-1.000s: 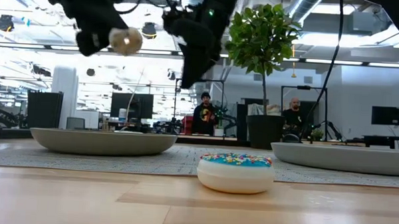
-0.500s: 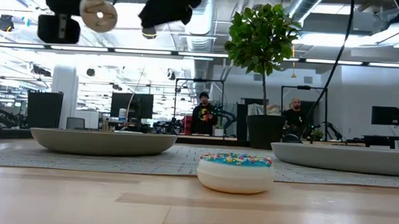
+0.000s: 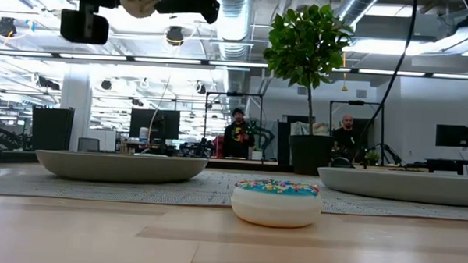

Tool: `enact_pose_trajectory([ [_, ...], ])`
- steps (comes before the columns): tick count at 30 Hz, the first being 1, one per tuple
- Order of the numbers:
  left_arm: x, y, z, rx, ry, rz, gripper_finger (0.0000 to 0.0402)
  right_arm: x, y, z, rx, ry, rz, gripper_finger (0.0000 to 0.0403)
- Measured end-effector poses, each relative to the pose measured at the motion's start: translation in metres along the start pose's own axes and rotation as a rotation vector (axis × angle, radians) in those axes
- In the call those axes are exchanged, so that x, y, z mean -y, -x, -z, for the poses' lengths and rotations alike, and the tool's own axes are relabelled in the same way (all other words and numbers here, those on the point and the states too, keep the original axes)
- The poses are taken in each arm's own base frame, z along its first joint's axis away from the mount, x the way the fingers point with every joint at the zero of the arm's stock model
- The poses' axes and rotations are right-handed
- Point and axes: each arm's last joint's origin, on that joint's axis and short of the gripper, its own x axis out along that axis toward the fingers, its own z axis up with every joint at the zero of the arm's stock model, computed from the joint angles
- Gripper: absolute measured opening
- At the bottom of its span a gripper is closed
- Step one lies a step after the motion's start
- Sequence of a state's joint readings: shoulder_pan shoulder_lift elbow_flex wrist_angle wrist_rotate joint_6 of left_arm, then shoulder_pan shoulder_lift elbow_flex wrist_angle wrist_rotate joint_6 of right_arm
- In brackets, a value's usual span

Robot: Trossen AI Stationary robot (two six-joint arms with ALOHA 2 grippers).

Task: Pick & Place donuts
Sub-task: Put the small white donut on the dark gray plate

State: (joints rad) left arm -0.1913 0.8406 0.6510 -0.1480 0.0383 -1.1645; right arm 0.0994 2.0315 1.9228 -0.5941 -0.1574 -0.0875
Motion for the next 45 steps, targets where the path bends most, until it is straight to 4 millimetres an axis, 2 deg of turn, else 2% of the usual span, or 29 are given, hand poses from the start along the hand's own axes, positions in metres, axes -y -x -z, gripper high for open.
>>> enact_pose_trajectory([
  [8, -0.001, -0.005, 0.003, -0.045, 0.01, -0.004, 0.0028, 0.013, 0.002, 0.007, -0.058, -0.048, 0.025, 0.0218],
  [22, 0.0, -0.005, 0.001, 0.001, 0.005, 0.002, 0.0028, -0.001, -0.001, 0.0, 0.0, 0.029, 0.031, 0.0197],
  [27, 0.001, -0.006, 0.0, 0.021, -0.002, 0.007, 0.0028, 0.0, -0.001, -0.001, 0.004, 0.028, 0.036, 0.0172],
  [39, -0.002, -0.011, 0.0, 0.02, -0.01, -0.027, 0.0028, -0.002, -0.001, 0.002, -0.026, 0.02, 0.043, 0.0076],
  [45, -0.002, -0.011, 0.0, 0.036, -0.041, -0.036, 0.0028, -0.001, -0.001, 0.004, -0.049, -0.037, 0.044, 0.0052],
])
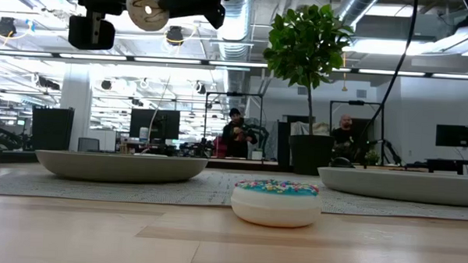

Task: Pick & Place donuts
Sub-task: Put the small white donut on the dark gray plate

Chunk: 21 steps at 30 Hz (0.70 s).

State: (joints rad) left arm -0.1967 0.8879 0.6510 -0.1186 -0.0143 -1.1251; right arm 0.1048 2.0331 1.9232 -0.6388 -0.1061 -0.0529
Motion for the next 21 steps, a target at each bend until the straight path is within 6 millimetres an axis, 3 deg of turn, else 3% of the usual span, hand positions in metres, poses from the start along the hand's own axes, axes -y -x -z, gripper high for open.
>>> enact_pose_trajectory([
  [14, -0.0009, 0.0, -0.0005, 0.022, -0.022, -0.018, 0.0028, 0.0008, 0.0001, 0.0023, -0.024, -0.084, -0.006, 0.0007],
  [21, -0.0009, 0.0, -0.0006, 0.025, -0.061, -0.019, 0.0028, 0.0003, 0.0004, 0.0042, -0.045, -0.124, -0.016, 0.0004],
])
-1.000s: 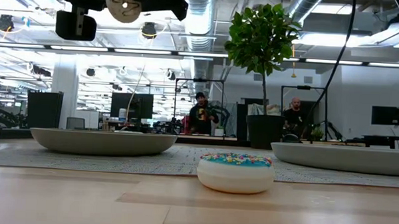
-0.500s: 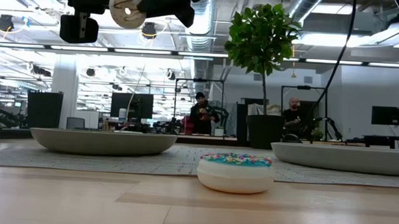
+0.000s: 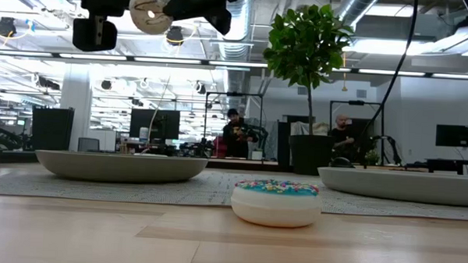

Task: Pick & Place donuts
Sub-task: Put the small white donut on the dark gray plate

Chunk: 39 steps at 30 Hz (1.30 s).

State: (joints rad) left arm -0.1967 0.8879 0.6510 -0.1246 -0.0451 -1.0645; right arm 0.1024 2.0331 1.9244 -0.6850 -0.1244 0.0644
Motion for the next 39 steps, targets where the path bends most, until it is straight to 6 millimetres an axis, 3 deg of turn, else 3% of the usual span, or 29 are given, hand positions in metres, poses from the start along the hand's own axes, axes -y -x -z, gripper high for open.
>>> enact_pose_trajectory([
  [10, 0.001, 0.0, -0.001, 0.022, -0.287, -0.003, 0.0028, -0.001, 0.0, 0.017, -0.173, -0.149, -0.045, 0.0004],
  [18, 0.004, -0.002, 0.007, -0.026, -0.678, 0.029, 0.0028, -0.001, 0.002, 0.015, -0.191, -0.246, -0.234, 0.0005],
  [30, 0.017, -0.02, 0.031, 0.089, -1.036, -0.068, 0.0028, 0.015, 0.009, 0.012, -0.227, -0.402, -0.503, 0.0006],
  [39, 0.036, -0.011, 0.039, 0.201, -1.296, -0.182, 0.0028, 0.026, 0.015, 0.01, -0.274, -0.516, -0.714, 0.0006],
])
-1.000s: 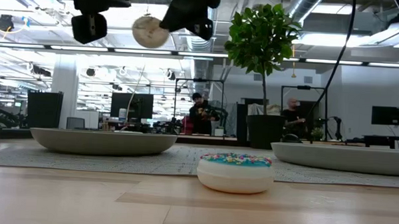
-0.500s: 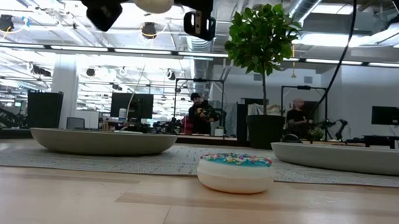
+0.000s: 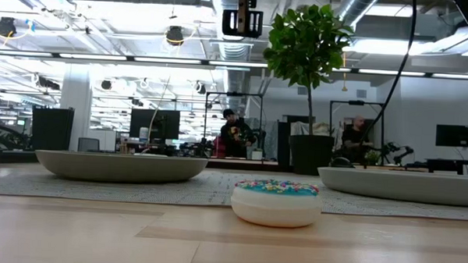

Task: Pick & Place donuts
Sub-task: Put the small white donut on the dark gray plate

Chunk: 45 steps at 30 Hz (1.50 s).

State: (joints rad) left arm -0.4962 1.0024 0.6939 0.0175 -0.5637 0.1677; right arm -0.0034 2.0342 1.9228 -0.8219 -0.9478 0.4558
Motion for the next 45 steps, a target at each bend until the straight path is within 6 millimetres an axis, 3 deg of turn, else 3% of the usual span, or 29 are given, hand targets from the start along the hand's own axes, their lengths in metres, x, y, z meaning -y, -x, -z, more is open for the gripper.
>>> enact_pose_trajectory([
  [9, 0.007, -0.007, -0.012, -0.016, -0.35, -0.032, 0.0028, 0.0, 0.01, -0.008, 0.004, -0.042, -0.124, 0.0006],
  [16, 0.011, -0.017, -0.022, -0.068, -0.527, -0.064, 0.0037, 0.0, 0.015, -0.012, 0.025, -0.05, -0.136, 0.0006],
  [26, 0.011, -0.016, -0.022, -0.112, -0.499, -0.066, 0.0136, 0.0, 0.015, -0.012, 0.012, -0.07, -0.16, 0.0006],
  [30, 0.019, -0.01, -0.029, -0.066, -0.597, -0.042, 0.0165, 0.0, 0.015, -0.012, 0.012, -0.078, -0.16, 0.0006],
  [38, 0.032, 0.003, -0.048, 0.049, -0.728, -0.045, 0.0172, 0.0, 0.015, -0.012, 0.01, -0.088, -0.16, 0.0006],
  [45, 0.044, -0.008, -0.044, 0.047, -0.789, -0.026, 0.0172, -0.001, 0.015, -0.013, 0.003, -0.093, -0.18, 0.0006],
])
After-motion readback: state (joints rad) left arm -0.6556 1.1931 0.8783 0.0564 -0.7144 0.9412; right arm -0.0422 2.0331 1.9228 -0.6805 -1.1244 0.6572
